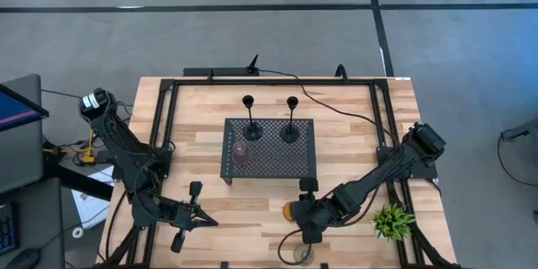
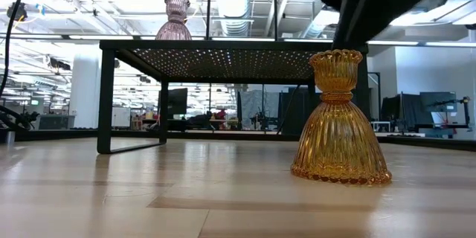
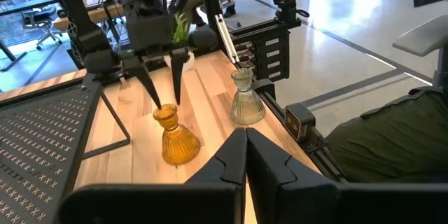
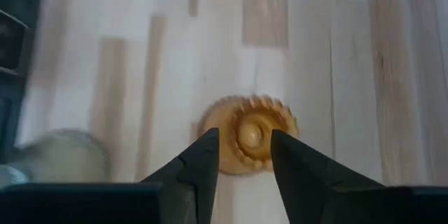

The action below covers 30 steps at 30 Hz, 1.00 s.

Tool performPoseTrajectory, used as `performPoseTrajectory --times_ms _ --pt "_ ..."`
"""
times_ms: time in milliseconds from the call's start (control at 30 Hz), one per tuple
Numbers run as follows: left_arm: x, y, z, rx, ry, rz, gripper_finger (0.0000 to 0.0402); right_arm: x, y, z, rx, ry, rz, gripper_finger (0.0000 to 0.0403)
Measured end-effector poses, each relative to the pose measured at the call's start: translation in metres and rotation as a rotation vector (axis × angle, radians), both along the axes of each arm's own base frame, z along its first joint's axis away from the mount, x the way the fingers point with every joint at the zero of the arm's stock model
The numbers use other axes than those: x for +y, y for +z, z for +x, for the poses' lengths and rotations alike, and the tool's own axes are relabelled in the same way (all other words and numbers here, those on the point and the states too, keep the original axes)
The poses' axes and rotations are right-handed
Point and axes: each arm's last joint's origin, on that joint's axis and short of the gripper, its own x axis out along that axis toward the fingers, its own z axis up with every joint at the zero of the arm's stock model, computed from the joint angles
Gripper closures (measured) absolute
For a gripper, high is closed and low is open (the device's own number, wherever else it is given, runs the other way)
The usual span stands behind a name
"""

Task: Pick & Place candle stick holders
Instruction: Align the orange glass candle holder with the pink glass candle holder on the shelf

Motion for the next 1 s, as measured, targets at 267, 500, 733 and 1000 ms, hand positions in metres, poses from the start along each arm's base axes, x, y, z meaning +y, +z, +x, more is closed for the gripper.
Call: performPoseTrajectory --times_ms 267,500,733,1000 --pt "0.000 0.000 0.000 0.000 0.000 0.000 0.0396 0.003 -0.016 0.005 0.026 0.002 -0.025 0.0278" --pt "0.000 0.000 0.000 0.000 0.000 0.000 0.0396 0.002 -0.016 0.006 0.027 -0.002 -0.024 0.0308" --pt "0.000 0.000 0.000 0.000 0.000 0.000 0.0396 0.002 -0.015 0.006 0.019 -0.014 -0.020 0.0380" --pt "0.000 0.000 0.000 0.000 0.000 0.000 0.0396 0.005 -0.010 0.006 -0.009 -0.017 -0.030 0.0394"
